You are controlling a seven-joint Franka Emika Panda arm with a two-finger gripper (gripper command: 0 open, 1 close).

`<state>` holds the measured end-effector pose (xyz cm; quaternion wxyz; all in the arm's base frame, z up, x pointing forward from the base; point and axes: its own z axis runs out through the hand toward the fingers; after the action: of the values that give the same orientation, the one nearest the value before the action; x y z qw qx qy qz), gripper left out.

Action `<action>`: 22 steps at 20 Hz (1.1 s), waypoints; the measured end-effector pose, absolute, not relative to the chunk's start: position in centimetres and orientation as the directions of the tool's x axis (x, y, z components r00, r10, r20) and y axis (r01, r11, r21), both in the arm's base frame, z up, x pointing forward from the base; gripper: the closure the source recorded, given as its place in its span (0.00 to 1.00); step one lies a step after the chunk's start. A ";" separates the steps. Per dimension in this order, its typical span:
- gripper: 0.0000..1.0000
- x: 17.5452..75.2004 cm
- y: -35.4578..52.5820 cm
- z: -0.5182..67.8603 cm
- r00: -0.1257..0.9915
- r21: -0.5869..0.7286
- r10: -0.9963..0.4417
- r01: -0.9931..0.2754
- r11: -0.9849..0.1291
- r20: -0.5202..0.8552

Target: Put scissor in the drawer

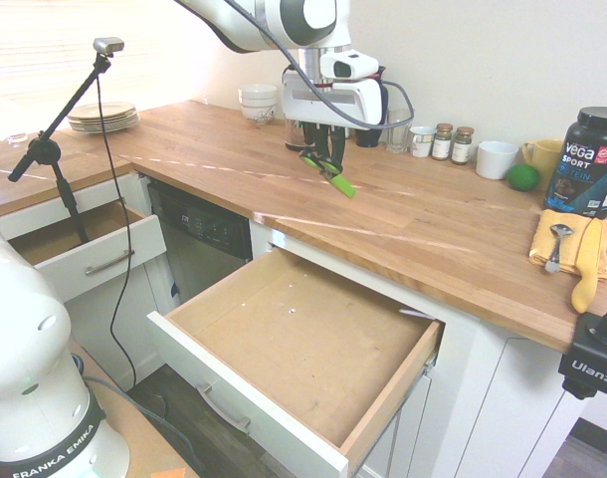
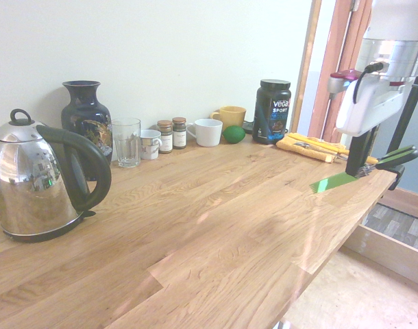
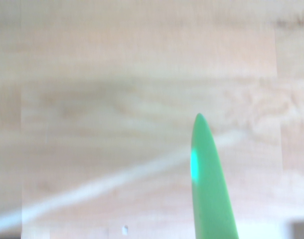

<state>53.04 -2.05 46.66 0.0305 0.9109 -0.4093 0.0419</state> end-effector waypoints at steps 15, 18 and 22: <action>1.00 41.5 -4.0 38.5 0.633 0.043 -0.771 -0.774 -0.632 0.075; 1.00 40.1 -5.2 34.4 0.622 0.049 -0.780 -0.783 -0.621 0.064; 1.00 39.8 -6.3 30.3 0.618 0.062 -0.785 -0.786 -0.615 0.046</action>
<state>39.82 -6.28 30.25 0.0381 0.8987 -0.4369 0.0070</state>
